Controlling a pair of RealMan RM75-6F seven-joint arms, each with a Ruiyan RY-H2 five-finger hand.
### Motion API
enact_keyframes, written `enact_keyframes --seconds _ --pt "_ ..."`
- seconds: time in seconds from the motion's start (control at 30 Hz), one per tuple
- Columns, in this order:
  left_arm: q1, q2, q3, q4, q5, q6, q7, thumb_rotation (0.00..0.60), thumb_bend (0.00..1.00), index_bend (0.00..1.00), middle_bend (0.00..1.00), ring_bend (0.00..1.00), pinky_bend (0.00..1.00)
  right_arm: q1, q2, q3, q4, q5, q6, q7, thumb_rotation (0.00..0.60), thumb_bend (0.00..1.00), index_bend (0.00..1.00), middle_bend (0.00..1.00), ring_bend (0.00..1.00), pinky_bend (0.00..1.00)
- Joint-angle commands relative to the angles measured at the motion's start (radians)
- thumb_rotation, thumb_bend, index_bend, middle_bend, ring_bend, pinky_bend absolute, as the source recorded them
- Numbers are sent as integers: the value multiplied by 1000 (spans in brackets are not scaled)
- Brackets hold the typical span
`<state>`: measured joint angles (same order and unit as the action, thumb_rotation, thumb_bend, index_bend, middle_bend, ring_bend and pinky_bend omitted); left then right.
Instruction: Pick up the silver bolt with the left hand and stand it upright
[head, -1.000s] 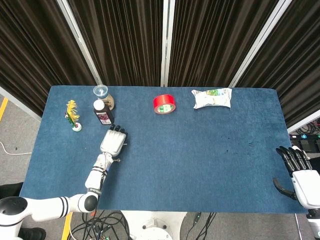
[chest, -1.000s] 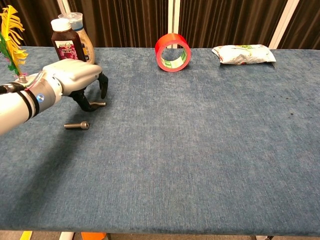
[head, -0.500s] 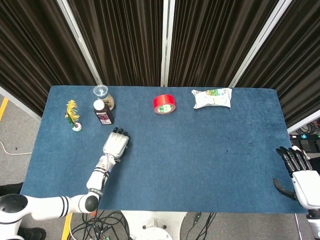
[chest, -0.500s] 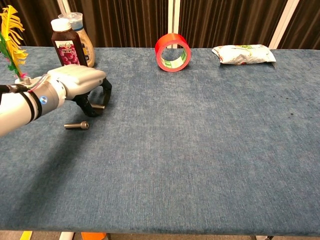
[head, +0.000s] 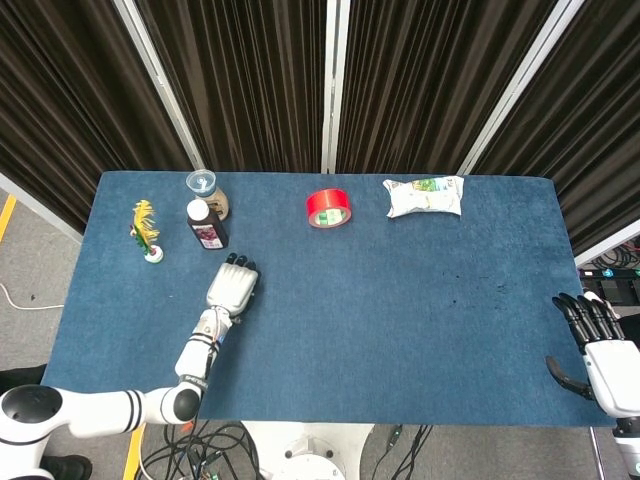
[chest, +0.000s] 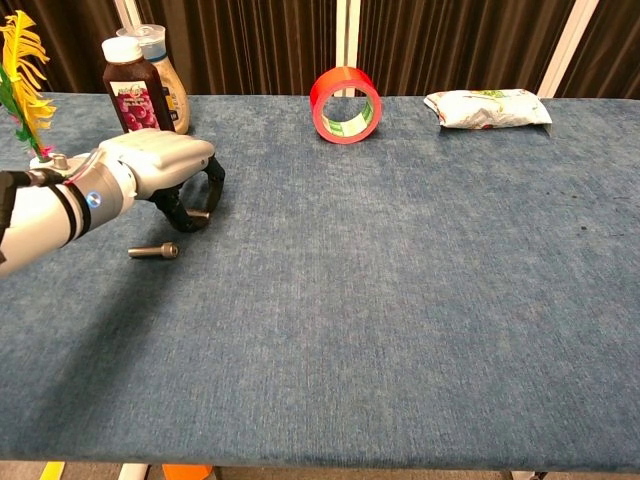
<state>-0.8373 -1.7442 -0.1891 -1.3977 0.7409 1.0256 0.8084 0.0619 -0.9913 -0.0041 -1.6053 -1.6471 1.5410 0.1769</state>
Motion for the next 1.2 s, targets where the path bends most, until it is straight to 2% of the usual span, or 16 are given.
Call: enact_keyframes --seconds 0.03,0.2,0.43,0.6,1.2 --pt "1 -7 0 7 6 5 -16 600 372 535 279 169 152 -1 0 0 -1 0 1 0 600 259 46 80 0 0" --pt "7 -7 -5 8 37 14 -65 600 402 549 279 133 151 -2 1 0 1 1 2 2 600 258 46 84 0 0" --pt "20 32 -26 -48 70 7 -151 600 398 549 279 131 151 -2 -1 0 2 -2 3 4 600 258 46 85 0 0" --pt "34 36 -44 -61 108 0 -252 600 396 549 279 131 151 -4 0 0 3 -2 5 6 600 258 47 85 0 0" --pt "62 -12 -57 24 233 -14 -500 600 391 541 279 131 151 -4 -1 1 7 1 1 11 600 258 46 85 0 0"
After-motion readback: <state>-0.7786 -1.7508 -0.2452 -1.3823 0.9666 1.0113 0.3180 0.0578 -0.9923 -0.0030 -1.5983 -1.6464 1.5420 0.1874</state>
